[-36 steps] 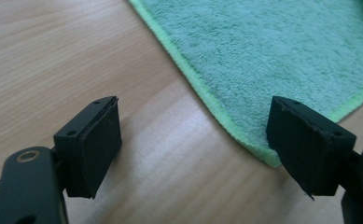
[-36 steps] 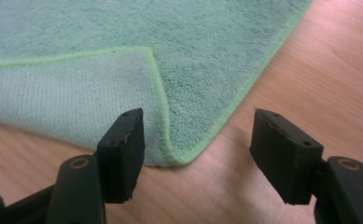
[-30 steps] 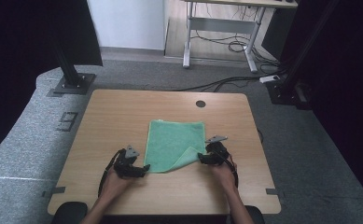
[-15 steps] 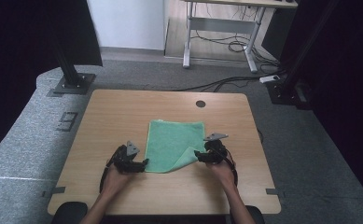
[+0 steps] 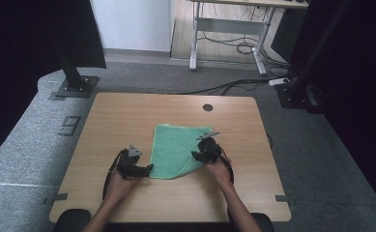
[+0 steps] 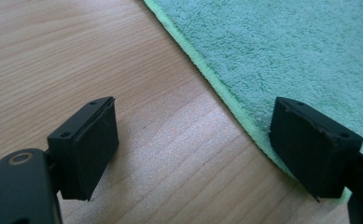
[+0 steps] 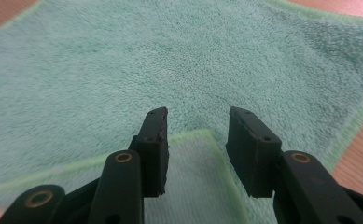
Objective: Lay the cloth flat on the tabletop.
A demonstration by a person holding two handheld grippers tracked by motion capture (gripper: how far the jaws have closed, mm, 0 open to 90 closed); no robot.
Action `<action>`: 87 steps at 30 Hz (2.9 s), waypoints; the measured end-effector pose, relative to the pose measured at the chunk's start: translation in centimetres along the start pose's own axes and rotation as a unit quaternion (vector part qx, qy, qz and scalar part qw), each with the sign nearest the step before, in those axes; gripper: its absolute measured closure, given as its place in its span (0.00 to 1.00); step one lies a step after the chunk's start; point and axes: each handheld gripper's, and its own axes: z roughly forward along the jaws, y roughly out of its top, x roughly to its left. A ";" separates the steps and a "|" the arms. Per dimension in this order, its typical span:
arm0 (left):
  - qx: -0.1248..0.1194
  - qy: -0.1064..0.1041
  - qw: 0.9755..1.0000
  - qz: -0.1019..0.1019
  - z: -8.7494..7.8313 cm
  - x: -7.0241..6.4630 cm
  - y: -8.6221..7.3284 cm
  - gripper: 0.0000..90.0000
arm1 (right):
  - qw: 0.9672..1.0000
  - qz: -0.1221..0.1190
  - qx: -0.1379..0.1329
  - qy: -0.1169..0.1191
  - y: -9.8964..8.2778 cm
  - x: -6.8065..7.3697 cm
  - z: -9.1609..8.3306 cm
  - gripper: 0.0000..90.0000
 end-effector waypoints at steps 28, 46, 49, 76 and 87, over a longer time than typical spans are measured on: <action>-0.001 0.000 1.000 -0.002 0.0 0.0 0.0 0.18 | 0.998 -0.011 -0.021 0.051 -2.6 0.1 -5.5 0.85; -0.001 0.002 1.000 -0.003 0.0 -0.1 0.0 0.18 | 1.000 0.007 -0.010 0.026 -8.6 -0.2 -9.7 0.62; -0.001 0.001 1.000 -0.004 0.0 -0.1 0.0 0.18 | 1.000 0.003 -0.019 0.020 -7.3 -0.3 -9.7 0.52; 0.000 0.002 1.000 -0.003 0.0 -0.1 0.0 0.18 | 0.998 0.042 -0.035 -0.035 -9.4 -1.0 -4.8 0.28; -0.013 -0.021 0.999 0.028 -2.9 -0.3 0.2 0.15 | 0.997 0.033 -0.049 -0.041 -9.2 -1.8 -6.8 0.23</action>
